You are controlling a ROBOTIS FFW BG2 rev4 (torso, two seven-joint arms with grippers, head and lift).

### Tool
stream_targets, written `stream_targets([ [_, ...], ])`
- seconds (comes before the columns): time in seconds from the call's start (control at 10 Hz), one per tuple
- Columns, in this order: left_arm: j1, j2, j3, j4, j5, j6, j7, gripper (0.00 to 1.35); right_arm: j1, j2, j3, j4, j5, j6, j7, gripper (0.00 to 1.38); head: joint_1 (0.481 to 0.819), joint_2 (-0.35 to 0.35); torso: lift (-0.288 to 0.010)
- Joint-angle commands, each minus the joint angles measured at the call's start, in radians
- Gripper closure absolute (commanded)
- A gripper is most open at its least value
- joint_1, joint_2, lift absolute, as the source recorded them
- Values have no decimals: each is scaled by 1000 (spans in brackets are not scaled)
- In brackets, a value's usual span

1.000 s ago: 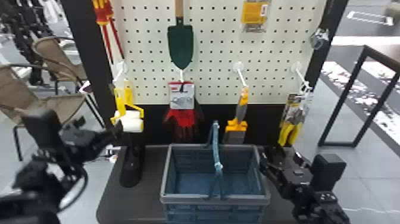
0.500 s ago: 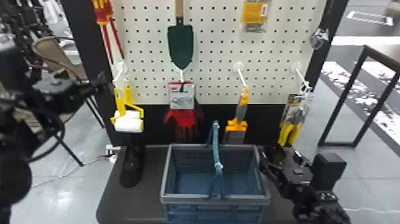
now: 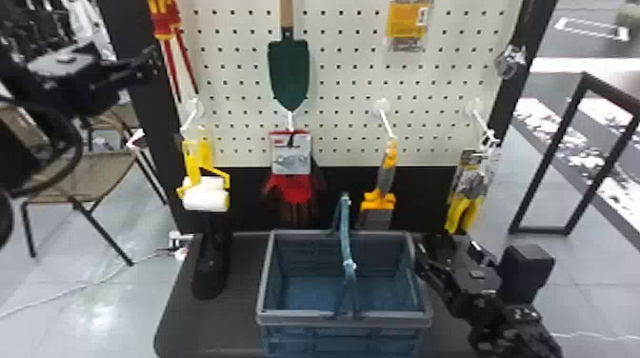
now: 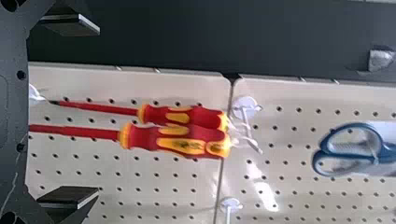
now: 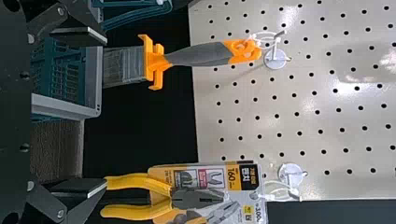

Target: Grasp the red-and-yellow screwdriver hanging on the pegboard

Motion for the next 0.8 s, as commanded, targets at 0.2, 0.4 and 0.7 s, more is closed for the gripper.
stream_targets([
  [0.2, -114, 45, -8, 46, 56, 49, -80, 98, -3, -2, 0, -1, -2, 0, 10, 217, 549, 0, -100],
  [0.4, -171, 64, -26, 125, 111, 71, -182, 98, -3, -4, 0, -1, -4, 0, 14, 217, 549, 0, -100],
  [0.7, -246, 91, -80, 274, 151, 62, -321, 98, -11, -4, 0, 3, -4, 0, 34, 217, 549, 0, -100],
])
